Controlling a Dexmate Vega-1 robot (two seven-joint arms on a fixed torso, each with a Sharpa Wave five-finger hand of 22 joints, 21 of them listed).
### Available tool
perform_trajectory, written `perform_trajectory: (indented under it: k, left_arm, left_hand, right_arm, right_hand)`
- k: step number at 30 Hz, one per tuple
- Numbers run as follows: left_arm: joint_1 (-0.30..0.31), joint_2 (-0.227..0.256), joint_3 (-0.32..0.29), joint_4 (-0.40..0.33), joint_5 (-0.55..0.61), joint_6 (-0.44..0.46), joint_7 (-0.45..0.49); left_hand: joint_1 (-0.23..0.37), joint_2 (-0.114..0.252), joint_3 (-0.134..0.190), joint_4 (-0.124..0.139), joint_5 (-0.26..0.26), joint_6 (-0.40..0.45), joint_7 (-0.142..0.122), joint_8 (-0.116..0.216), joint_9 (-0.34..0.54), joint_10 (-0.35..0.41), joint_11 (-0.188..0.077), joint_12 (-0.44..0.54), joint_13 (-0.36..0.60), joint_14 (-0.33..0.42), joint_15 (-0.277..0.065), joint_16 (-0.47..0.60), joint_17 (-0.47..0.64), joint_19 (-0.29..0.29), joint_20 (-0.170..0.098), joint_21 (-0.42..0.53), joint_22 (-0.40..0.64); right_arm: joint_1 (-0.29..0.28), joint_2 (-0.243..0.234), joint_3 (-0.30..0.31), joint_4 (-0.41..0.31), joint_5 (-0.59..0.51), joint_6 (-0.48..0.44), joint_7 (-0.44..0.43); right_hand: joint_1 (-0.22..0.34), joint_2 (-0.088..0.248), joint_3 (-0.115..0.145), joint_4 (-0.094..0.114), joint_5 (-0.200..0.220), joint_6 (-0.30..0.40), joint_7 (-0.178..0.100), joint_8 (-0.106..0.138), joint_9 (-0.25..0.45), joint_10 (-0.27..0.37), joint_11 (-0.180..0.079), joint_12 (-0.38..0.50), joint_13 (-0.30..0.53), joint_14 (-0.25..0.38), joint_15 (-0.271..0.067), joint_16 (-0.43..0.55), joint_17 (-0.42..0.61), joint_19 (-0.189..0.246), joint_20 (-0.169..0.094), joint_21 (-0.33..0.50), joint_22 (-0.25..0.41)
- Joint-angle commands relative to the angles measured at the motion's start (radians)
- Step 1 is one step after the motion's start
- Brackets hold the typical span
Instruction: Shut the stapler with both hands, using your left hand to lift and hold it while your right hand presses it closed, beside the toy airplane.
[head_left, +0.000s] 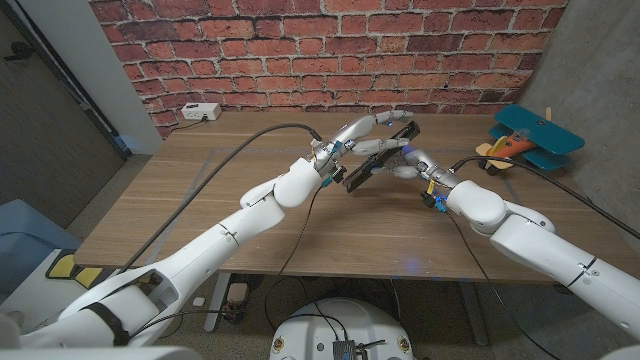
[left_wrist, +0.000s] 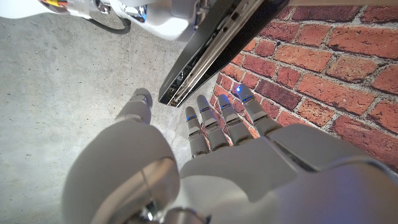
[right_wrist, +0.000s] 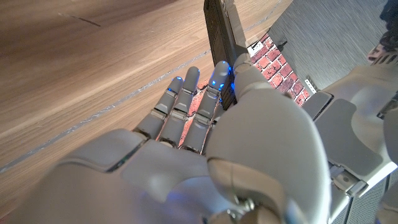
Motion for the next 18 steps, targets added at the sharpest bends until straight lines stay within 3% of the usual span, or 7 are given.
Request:
perform_trajectory:
  k: [1,18]
  left_arm:
    - [-0.001,0.002,0.002,0.001,0.004,0.008,0.001]
    - [-0.030,-0.004,0.018,0.042,0.001,-0.007,-0.017]
  left_hand:
    - [0.015,0.010,-0.001,0.004,0.007,0.027,0.002,0.015,0.000,0.030,-0.013,0.015,-0.001,0.018,-0.121,0.012,0.004,0.006,0.000,-0.009,0.003]
    - [0.026,0.006,-0.015,0.002,0.003,0.044,0.013,0.017,-0.006,0.049,-0.009,0.023,-0.003,0.023,-0.122,0.020,0.007,0.013,-0.010,-0.024,0.004]
  right_arm:
    - [0.017,0.009,-0.018,0.010,-0.021,-0.004,0.006]
    - [0.039,0.013,-0.037,0.016,-0.040,-0.017,0.022]
  right_hand:
    - [0.031,0.038,0.033,0.028,0.007,0.117,-0.013,0.003,0.004,0.012,-0.010,0.003,0.003,0.009,-0.177,-0.003,0.003,-0.006,-0.024,0.011,0.003]
    - [0.029,0.039,0.032,0.028,0.007,0.120,-0.013,-0.002,0.007,0.012,-0.014,0.006,0.007,0.008,-0.177,-0.014,0.007,-0.011,-0.023,0.019,0.002]
